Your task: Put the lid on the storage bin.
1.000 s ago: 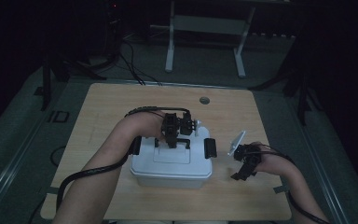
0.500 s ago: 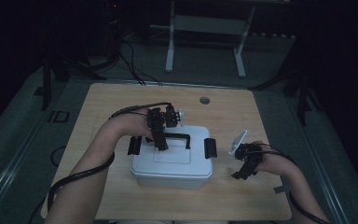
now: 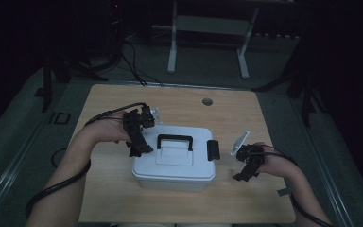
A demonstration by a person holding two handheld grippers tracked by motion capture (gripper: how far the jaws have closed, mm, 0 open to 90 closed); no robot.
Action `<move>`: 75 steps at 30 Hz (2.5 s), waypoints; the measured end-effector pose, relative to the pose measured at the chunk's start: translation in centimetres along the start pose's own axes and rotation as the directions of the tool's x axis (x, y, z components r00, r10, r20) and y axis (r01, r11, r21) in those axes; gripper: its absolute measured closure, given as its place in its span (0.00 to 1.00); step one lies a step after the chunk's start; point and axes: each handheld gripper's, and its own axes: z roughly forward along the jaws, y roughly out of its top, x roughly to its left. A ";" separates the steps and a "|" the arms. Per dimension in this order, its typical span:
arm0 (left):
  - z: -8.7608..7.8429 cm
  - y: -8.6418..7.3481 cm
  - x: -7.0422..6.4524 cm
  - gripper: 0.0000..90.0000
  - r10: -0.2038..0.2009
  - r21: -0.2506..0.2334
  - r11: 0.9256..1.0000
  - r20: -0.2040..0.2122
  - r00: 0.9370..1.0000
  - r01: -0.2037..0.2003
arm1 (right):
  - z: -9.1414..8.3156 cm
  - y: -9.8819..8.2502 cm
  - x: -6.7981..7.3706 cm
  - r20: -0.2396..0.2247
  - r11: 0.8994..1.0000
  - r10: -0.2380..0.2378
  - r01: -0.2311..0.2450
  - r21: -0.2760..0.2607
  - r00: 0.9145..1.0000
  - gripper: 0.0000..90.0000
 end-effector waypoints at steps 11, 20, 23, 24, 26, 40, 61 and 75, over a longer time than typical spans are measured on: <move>-1.1 -5.3 0.6 0.03 -0.093 -0.113 0.989 -0.012 0.996 0.091 | 0.0 -0.2 -0.3 0.028 0.999 0.030 -0.029 -0.024 0.999 0.17; -0.7 -9.2 1.0 0.03 -0.171 -0.144 0.975 -0.006 0.985 0.168 | 0.4 -0.5 -0.4 0.024 0.998 0.048 -0.047 -0.031 0.999 0.17; -0.5 -10.4 1.0 0.03 -0.194 -0.171 0.967 -0.002 0.981 0.191 | 0.5 -0.5 -0.4 0.028 0.998 0.056 -0.054 -0.043 0.998 0.17; -0.4 -10.8 0.9 0.03 -0.203 -0.179 0.964 -0.002 0.979 0.199 | 0.5 -0.6 -0.4 0.031 0.997 0.058 -0.056 -0.050 0.998 0.17; -0.2 -11.8 0.9 0.03 -0.227 -0.203 0.954 0.004 0.974 0.223 | 0.5 -0.7 -0.4 0.033 0.997 0.061 -0.059 -0.052 0.998 0.17; 1.8 -18.3 0.3 0.03 -0.329 -0.291 0.900 0.035 0.944 0.325 | 0.7 -1.9 -0.6 0.042 0.988 0.118 -0.113 -0.101 0.992 0.17; 5.8 -24.1 -1.6 0.03 -0.457 -0.415 0.815 -0.033 0.889 0.404 | 2.0 -4.2 -0.2 0.066 0.945 0.234 -0.211 -0.250 0.970 0.16; 8.1 -26.8 -2.9 0.03 -0.582 -0.500 0.726 -0.080 0.809 0.473 | 2.8 -6.3 -0.2 0.127 0.821 0.431 -0.330 -0.467 0.893 0.14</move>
